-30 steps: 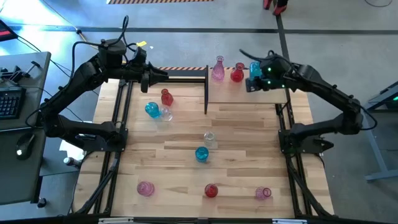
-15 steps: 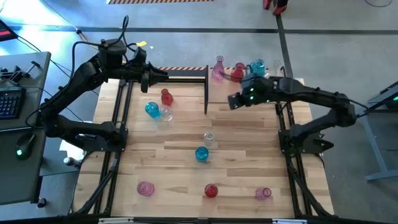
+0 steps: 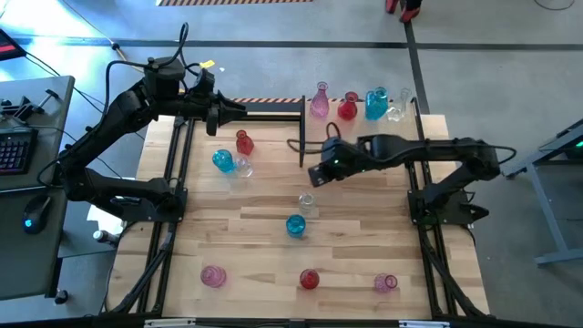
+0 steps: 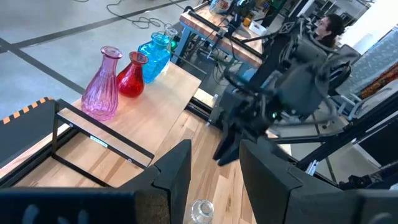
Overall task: Sort vases onto shelf
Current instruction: Put the bottom transparent vase on the shelf aligned with the transparent vase
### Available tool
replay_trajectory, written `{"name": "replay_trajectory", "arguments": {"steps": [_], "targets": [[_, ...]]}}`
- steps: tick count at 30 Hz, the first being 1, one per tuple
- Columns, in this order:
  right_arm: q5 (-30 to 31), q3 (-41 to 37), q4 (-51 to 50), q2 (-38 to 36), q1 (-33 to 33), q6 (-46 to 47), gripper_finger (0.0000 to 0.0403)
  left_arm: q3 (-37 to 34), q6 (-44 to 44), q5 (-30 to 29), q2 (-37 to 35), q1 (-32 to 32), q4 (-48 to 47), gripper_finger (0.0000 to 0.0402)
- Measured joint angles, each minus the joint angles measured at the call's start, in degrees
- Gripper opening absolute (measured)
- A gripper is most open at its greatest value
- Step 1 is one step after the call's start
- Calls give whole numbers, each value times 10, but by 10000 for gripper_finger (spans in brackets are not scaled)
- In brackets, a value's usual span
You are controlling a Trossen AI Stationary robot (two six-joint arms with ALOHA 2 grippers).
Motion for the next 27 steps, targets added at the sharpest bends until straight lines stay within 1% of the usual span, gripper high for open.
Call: {"name": "replay_trajectory", "arguments": {"steps": [5,9,19,27], "targets": [[-6,0,1,32,17,24,105,0,0,0,0,0,0,127],[-11,0,7,53,24,38,121,0,0,0,0,0,0,127],[-39,0,16,106,32,63,124,0,0,0,0,0,0,127],[-40,0,12,136,39,64,124,0,0,0,0,0,0,127]]}}
